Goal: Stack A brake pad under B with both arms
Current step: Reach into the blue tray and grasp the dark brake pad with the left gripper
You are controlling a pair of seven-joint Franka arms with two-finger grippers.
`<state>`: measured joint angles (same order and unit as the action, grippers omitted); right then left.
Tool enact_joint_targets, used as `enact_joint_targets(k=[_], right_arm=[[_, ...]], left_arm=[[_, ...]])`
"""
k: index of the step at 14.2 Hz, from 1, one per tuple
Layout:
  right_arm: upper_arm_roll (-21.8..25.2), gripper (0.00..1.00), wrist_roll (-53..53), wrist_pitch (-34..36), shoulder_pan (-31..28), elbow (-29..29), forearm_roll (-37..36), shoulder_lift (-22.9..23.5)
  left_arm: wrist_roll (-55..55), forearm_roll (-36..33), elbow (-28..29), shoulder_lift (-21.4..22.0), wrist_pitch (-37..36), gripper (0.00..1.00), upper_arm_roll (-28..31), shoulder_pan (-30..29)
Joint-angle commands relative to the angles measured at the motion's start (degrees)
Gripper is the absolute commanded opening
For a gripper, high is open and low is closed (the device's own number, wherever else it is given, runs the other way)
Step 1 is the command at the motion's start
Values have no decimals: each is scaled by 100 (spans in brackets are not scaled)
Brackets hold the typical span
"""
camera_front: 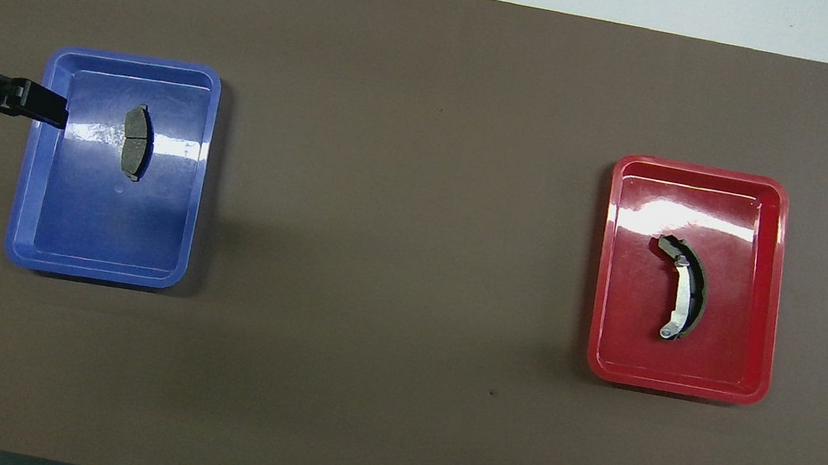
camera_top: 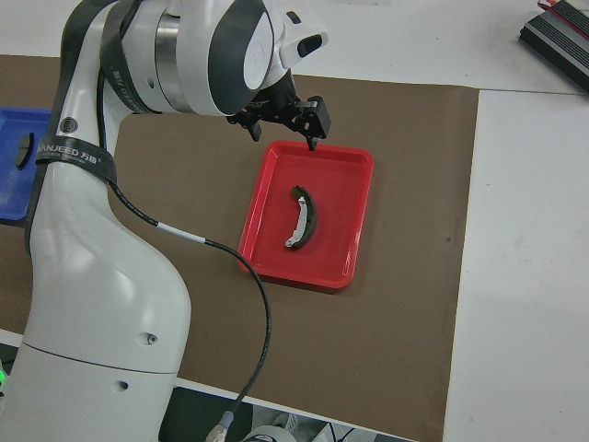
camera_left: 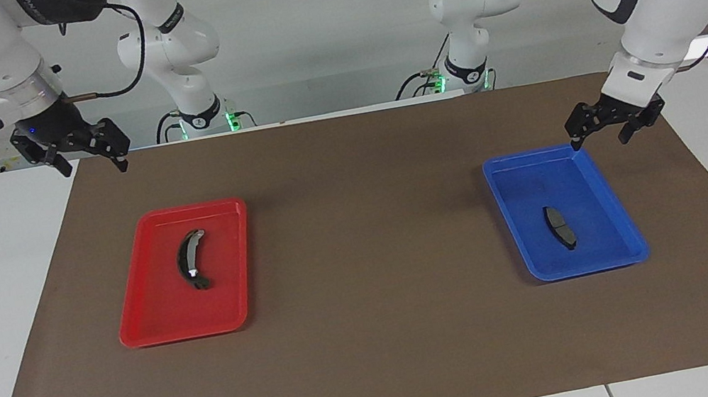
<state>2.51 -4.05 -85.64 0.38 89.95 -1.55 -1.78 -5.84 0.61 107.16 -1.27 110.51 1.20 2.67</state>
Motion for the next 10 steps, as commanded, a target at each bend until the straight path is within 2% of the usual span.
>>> enact_joint_targets(k=[1, 7, 10], right_arm=[[-32, 100, 114, -128, -73, 181, 32, -139], [-32, 100, 123, -111, -73, 190, 32, -139], [-32, 100, 132, -110, -73, 190, 32, -139]], left_arm=[[-14, -44, 647, -82, 899, 98, -5, 23], [-14, -44, 806, -1067, 2394, 98, -14, 251], [-40, -44, 833, -1401, 2686, 97, -14, 252]])
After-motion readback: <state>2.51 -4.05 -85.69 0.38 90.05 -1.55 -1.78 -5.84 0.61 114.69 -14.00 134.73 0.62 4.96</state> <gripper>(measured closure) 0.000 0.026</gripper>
